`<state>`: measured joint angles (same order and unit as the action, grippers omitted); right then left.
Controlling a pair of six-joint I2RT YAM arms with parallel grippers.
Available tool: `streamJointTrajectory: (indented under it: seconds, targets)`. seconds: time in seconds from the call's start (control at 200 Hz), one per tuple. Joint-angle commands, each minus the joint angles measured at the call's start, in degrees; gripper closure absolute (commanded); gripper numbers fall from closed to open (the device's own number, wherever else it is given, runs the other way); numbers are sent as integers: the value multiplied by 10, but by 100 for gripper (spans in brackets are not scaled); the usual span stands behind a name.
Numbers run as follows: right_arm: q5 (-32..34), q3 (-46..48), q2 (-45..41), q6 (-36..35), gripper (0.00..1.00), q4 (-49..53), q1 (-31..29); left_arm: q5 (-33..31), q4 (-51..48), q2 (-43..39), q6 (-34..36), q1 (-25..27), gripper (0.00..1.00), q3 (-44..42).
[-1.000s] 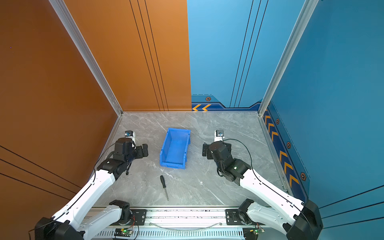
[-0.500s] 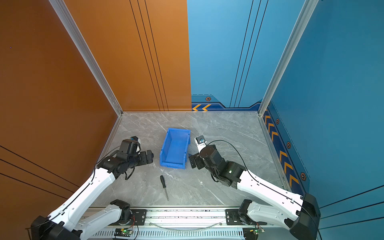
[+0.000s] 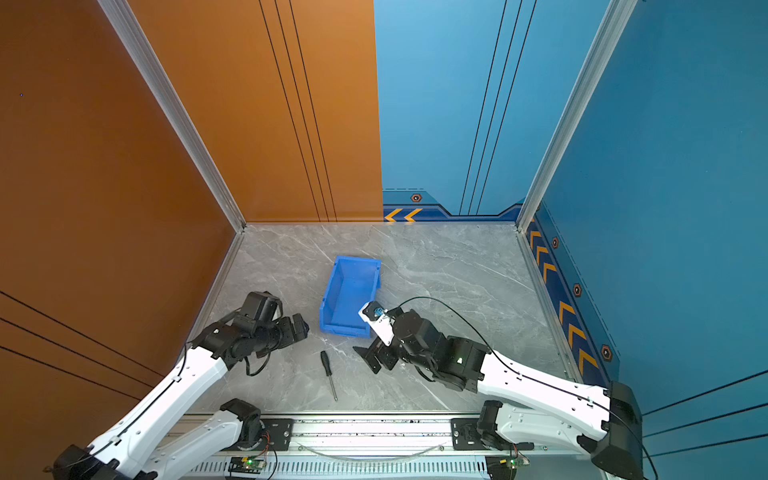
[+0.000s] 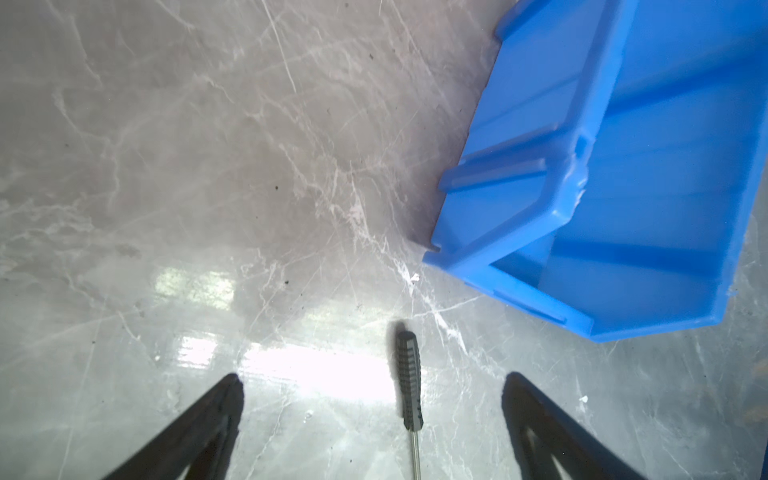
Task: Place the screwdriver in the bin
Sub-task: 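Lower the left gripper and close it on the black screwdriver handle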
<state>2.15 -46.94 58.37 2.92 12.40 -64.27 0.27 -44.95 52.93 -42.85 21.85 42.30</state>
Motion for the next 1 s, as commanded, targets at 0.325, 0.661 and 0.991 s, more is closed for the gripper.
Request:
streamJointTrajectory:
  seconds: [0.325,0.661,0.991]
  targets:
    - [-49,70,38,-38,0,-128,-28,-26,-16,99,-65,108,5,-3]
    - [4,86,54,-29,0,-141,-30,-17,44,132,-110,157,19,-47]
    - [3,102,48,-22,0,-137,-22,-36,69,214,-111,184,28,-20]
